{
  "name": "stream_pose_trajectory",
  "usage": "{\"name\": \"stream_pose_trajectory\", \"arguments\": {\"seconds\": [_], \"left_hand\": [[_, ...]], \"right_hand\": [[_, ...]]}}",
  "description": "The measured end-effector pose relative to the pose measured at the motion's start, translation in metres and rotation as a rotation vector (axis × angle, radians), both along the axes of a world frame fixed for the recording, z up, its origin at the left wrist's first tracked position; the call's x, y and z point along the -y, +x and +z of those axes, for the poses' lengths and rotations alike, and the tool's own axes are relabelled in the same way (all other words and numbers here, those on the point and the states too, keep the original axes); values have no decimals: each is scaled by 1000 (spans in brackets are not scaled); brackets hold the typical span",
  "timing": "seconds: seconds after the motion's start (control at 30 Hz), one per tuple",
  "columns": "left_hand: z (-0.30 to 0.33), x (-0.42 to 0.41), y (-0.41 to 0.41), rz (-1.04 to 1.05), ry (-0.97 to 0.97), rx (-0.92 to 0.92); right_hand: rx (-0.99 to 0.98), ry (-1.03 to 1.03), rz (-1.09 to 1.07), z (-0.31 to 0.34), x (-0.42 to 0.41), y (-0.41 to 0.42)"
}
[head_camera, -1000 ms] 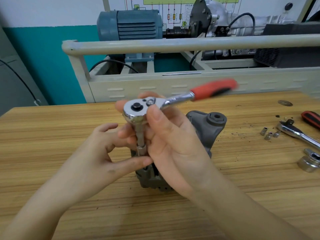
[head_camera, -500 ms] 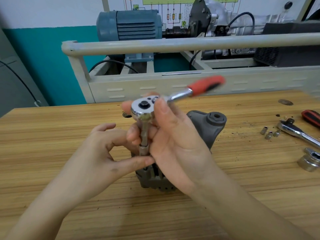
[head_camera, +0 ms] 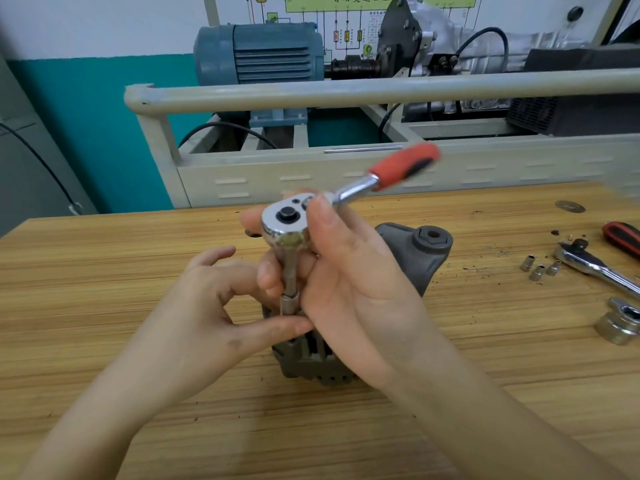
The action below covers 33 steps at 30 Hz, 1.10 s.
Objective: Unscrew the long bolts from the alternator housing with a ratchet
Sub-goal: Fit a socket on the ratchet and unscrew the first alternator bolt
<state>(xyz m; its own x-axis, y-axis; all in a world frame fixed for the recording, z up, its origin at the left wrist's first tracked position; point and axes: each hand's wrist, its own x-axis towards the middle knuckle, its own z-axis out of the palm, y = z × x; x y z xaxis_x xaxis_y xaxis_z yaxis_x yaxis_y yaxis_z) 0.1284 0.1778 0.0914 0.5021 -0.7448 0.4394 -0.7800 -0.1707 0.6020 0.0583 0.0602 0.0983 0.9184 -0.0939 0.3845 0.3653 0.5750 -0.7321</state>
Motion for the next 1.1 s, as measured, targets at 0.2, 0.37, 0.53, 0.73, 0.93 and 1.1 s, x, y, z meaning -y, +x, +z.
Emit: {"name": "stream_pose_trajectory", "arguments": {"seconds": [0.2, 0.37, 0.53, 0.73, 0.93, 1.1], "left_hand": [[2, -3, 2, -77, 36, -35], [-3, -1, 0, 35, -4, 2], [-1, -1, 0, 17, 12, -15], [0, -2, 1, -49, 23, -9], [-3, 0, 0, 42, -9, -35], [1, 1, -1, -29, 27, -21]], "right_hand": [[-11, 21, 23, 0, 1, 2], [3, 70, -29, 0, 1, 0], [-1, 31, -10, 0, 0, 0], [-10, 82, 26, 0, 0, 3], [9, 125, -24, -1, 1, -2], [21, 79, -11, 0, -3, -1]]}}
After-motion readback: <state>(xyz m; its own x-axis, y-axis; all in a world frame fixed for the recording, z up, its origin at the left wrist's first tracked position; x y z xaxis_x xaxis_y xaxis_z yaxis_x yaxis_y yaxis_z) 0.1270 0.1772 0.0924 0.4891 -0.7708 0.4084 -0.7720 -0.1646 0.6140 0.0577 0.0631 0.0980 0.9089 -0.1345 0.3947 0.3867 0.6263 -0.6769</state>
